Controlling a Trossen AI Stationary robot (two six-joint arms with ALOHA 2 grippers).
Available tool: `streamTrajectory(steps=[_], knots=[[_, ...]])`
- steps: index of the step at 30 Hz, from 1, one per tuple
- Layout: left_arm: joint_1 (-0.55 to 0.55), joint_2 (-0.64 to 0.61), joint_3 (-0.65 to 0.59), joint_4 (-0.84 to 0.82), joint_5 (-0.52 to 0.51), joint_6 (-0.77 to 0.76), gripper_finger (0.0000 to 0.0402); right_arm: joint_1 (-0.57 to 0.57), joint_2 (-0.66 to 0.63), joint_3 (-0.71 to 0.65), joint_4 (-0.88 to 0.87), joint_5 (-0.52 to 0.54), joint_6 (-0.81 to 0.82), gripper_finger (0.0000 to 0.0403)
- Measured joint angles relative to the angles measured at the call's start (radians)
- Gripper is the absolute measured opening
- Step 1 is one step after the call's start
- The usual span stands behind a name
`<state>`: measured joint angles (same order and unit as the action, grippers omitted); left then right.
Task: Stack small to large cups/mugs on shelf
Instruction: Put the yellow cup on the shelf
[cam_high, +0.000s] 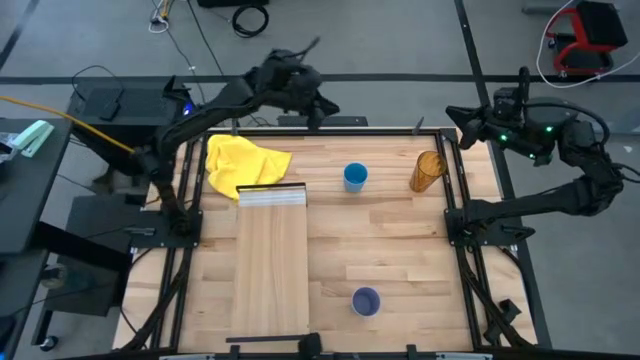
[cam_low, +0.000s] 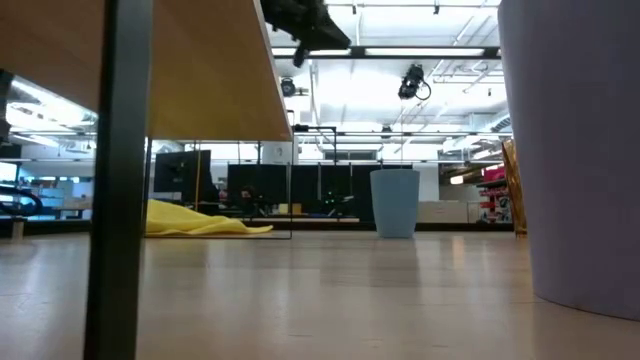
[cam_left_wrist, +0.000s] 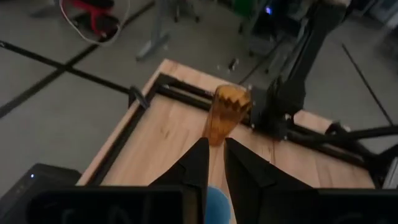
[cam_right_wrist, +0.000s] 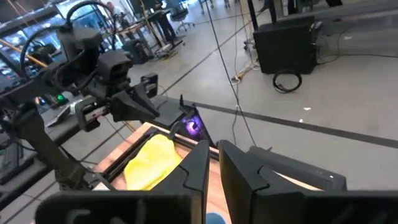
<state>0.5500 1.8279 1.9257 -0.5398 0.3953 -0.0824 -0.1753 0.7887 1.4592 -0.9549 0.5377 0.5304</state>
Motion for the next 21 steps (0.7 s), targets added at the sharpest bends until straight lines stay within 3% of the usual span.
streamTrajectory(steps=[6, 12, 16, 21], knots=[[-0.031, 0.115, 0.165, -0.178, -0.017, 0.058, 0.0063, -0.071, 0.072, 0.116, -0.172, -0.001, -0.005, 0.0053], [-0.039, 0.138, 0.188, -0.251, -0.038, 0.077, 0.0064, -0.196, 0.224, 0.339, -0.492, -0.029, 0.020, 0.0081], [-0.039, 0.138, 0.189, -0.270, -0.044, 0.069, 0.0068, -0.278, 0.323, 0.460, -0.624, -0.100, 0.042, 0.0095], [-0.039, 0.138, 0.189, -0.320, -0.043, 0.068, 0.0067, -0.380, 0.371, 0.484, -0.609, -0.305, 0.011, 0.0099]])
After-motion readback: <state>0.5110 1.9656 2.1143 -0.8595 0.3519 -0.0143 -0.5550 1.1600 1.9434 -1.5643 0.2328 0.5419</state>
